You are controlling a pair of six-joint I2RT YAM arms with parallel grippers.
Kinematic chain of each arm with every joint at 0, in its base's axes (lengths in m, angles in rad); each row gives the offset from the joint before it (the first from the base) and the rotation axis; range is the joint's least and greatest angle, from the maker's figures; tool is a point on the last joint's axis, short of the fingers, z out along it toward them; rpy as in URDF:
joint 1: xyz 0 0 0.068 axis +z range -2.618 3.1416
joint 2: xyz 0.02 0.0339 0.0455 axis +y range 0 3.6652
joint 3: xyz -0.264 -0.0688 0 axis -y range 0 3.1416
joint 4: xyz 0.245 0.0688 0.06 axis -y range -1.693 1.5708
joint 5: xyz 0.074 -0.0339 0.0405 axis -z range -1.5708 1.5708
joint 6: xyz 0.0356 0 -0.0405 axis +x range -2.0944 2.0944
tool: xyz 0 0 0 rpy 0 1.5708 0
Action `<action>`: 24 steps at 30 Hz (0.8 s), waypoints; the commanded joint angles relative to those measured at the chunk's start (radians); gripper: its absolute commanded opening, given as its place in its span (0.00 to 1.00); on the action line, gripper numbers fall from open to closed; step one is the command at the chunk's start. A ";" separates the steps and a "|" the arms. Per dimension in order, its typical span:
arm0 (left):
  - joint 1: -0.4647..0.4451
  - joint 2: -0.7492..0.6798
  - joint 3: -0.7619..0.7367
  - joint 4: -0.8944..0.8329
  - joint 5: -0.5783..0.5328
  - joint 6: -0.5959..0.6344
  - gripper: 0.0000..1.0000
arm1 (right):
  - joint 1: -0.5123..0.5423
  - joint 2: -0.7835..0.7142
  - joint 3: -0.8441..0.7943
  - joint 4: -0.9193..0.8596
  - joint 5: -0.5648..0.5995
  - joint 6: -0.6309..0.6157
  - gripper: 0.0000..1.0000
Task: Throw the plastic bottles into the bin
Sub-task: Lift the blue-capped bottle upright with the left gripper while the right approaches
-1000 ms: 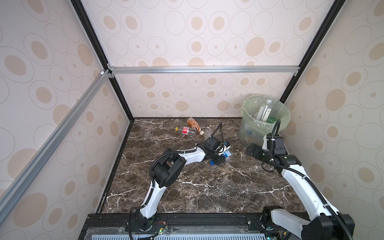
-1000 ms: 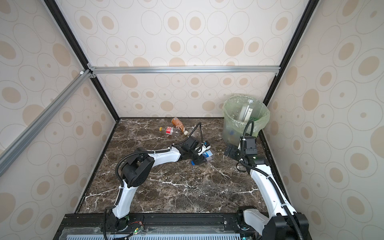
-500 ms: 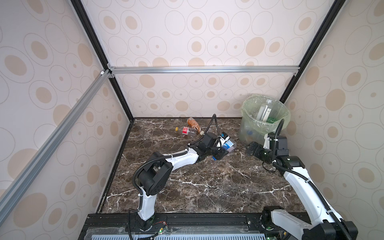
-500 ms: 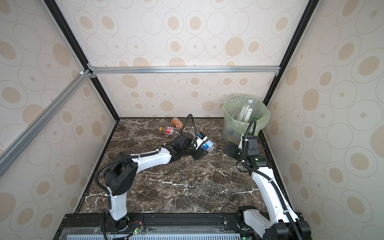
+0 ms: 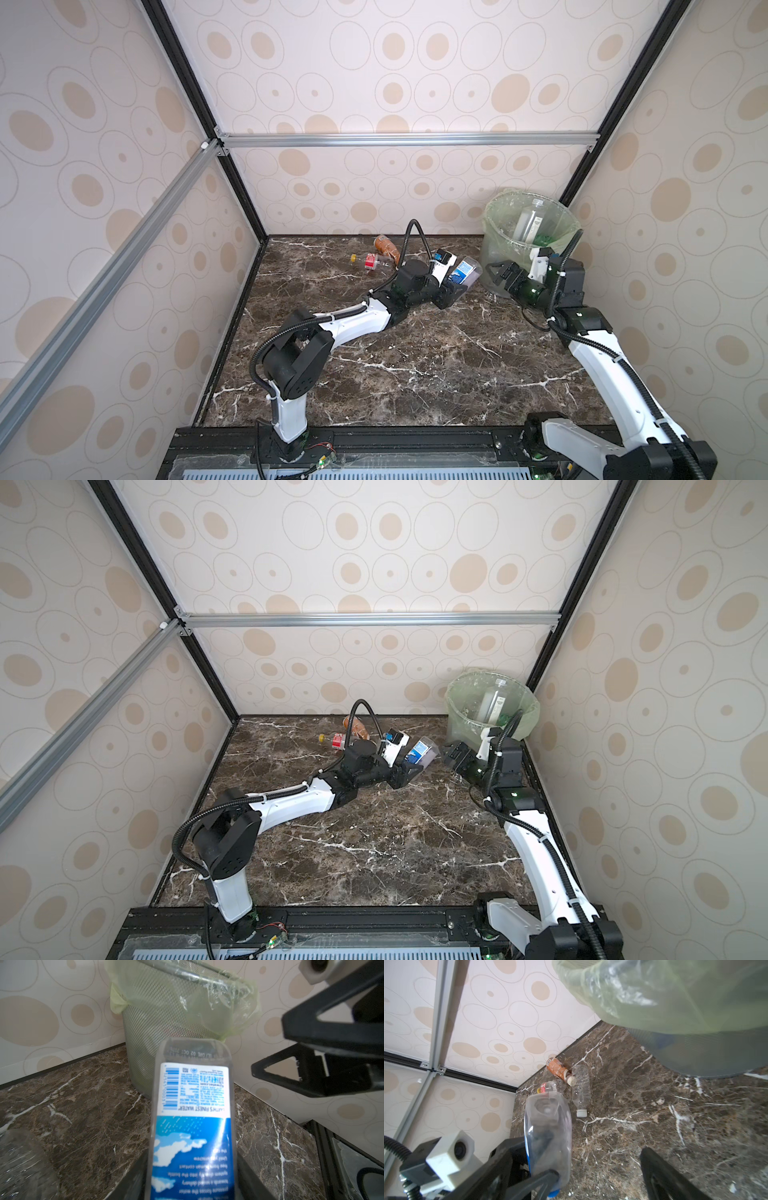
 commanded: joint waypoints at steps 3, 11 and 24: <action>-0.035 -0.060 0.002 0.070 0.028 -0.024 0.56 | 0.058 0.065 0.067 0.095 -0.009 0.037 1.00; -0.048 -0.093 -0.016 0.071 0.026 -0.016 0.57 | 0.138 0.150 0.114 0.130 0.020 0.033 0.81; -0.049 -0.102 -0.037 0.078 0.012 -0.006 0.76 | 0.159 0.156 0.141 0.079 0.065 0.005 0.43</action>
